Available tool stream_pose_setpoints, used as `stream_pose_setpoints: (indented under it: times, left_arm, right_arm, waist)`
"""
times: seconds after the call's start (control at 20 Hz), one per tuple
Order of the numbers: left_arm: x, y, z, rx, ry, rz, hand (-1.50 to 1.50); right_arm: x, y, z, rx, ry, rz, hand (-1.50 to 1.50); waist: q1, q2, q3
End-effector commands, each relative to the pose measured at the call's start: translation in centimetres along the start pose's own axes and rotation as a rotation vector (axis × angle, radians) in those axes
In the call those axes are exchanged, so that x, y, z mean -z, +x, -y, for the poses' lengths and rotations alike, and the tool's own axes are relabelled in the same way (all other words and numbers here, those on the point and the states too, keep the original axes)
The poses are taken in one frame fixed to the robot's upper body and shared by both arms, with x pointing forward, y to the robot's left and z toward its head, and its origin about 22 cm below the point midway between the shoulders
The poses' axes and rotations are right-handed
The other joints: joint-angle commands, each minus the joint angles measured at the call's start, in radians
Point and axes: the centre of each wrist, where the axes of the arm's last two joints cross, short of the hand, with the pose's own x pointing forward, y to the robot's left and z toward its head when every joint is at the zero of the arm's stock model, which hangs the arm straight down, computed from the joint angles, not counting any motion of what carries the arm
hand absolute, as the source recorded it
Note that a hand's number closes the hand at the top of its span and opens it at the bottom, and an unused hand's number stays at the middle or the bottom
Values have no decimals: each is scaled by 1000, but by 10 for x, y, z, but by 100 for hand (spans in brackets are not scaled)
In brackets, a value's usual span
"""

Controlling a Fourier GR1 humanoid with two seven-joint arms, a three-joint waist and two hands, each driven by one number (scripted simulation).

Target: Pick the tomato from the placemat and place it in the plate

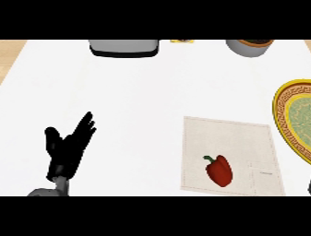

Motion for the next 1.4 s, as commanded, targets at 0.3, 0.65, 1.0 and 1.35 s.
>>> stream_pose_setpoints:
  times: [0.3, 0.65, 1.0, 1.35]
  left_arm:
    - [-13, -3, -6, -8, 20, -1, 0]
    - [-11, 1, -14, -15, 19, -9, 0]
    - [-6, 1, -13, -19, 31, -16, 0]
    - [-4, -7, -14, -16, 35, -25, 0]
  right_arm:
    - [-8, -32, -32, 118, 147, -91, -150]
    - [-2, -11, -17, 401, -21, -41, -150]
    - [-51, -27, 14, 546, 72, -109, -150]
    - [-87, -61, 48, 640, 249, -44, -150]
  waist:
    - [-1, -6, 2]
    - [-19, -16, 1]
    - [-38, -19, -3]
    - [-28, -16, -4]
